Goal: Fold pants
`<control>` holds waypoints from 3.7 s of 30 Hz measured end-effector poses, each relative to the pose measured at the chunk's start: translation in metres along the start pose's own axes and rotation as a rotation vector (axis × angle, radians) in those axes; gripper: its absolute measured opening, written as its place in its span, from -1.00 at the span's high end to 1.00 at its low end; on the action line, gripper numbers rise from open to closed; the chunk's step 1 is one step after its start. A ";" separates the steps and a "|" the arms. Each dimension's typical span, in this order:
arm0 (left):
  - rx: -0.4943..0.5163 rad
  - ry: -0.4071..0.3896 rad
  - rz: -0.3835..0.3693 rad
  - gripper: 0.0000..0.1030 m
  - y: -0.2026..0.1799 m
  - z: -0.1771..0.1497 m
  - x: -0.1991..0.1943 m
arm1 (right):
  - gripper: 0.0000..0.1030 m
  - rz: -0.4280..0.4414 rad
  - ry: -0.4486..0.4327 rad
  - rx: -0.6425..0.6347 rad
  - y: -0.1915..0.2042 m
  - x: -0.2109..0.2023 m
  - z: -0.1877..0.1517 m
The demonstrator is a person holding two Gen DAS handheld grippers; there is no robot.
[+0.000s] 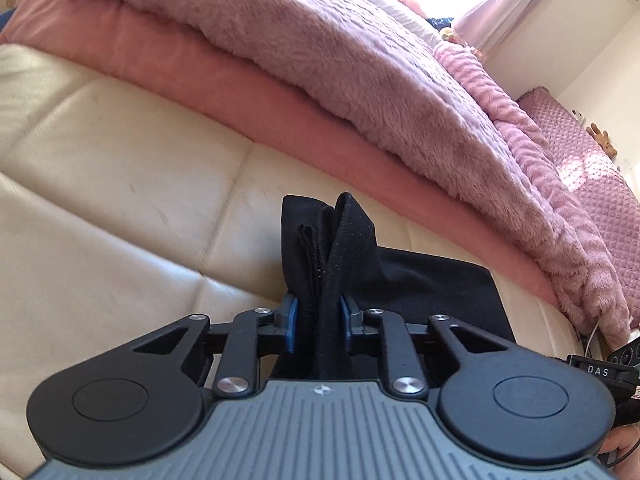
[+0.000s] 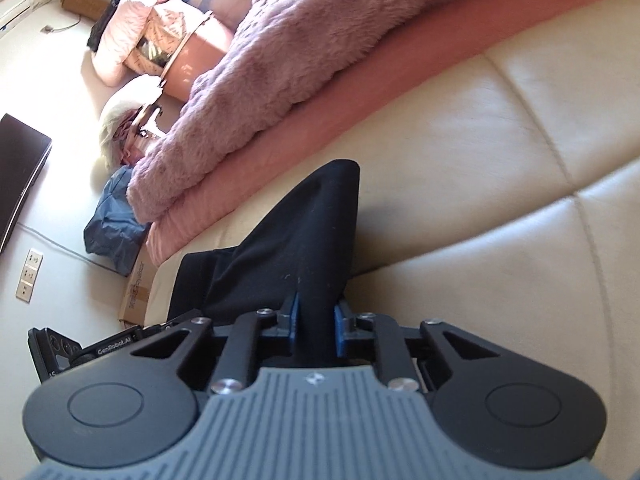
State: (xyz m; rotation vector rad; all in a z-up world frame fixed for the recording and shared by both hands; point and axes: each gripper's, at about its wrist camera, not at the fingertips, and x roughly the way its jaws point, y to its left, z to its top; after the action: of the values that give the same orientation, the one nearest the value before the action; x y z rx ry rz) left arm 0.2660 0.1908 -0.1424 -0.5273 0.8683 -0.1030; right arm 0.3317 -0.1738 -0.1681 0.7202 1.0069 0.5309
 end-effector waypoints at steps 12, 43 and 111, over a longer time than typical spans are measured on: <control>0.090 -0.038 0.081 0.56 0.043 0.085 -0.011 | 0.77 0.079 0.053 -0.030 0.067 0.088 0.035; 0.234 -0.138 0.174 0.59 0.047 0.038 -0.046 | 0.55 -0.138 -0.003 -0.564 0.119 0.097 -0.008; 0.368 -0.276 0.439 -0.90 -0.105 -0.147 -0.179 | -0.60 -0.369 -0.256 -0.645 0.173 -0.103 -0.206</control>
State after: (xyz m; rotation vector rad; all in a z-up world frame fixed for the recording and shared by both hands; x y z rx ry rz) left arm 0.0521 0.0944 -0.0440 0.0020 0.6567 0.2053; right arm 0.0894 -0.0718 -0.0509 0.0190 0.6471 0.3917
